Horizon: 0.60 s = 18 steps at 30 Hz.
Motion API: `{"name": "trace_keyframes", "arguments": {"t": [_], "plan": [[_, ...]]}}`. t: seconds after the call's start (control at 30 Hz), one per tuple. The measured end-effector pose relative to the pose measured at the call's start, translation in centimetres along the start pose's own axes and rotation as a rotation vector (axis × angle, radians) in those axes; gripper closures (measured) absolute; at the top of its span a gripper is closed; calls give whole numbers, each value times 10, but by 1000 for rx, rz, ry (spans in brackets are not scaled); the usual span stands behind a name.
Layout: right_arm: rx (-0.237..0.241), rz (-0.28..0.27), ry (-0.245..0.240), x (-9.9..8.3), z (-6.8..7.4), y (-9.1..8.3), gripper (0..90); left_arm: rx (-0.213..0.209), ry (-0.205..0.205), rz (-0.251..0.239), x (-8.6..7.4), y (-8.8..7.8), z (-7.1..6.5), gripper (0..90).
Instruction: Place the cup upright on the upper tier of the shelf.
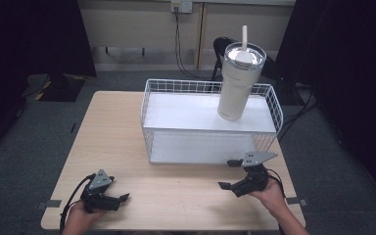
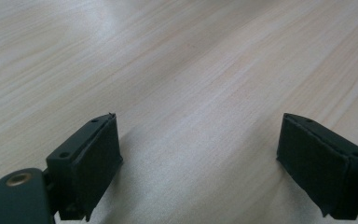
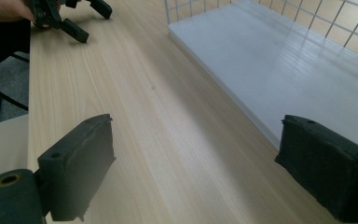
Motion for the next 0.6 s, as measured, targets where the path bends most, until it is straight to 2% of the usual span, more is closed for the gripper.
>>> {"name": "trace_keyframes", "arguments": {"t": [0.3,0.6], "plan": [[-9,28,33,-22,-4,8,95,0,2,1,0,0,0,126],[-46,82,23,-45,-8,16,95,-1,2,1,0,0,0,126]]}}
Point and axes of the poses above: each handheld gripper's, and its own axes: y roughly forward along the jaws, x roughly out of its top, z roughly to its left, the point moved 7 cm from there along y, roughly forward along the jaws, and after that the axes turned 7 degrees about -y, right-handed, at the moved point
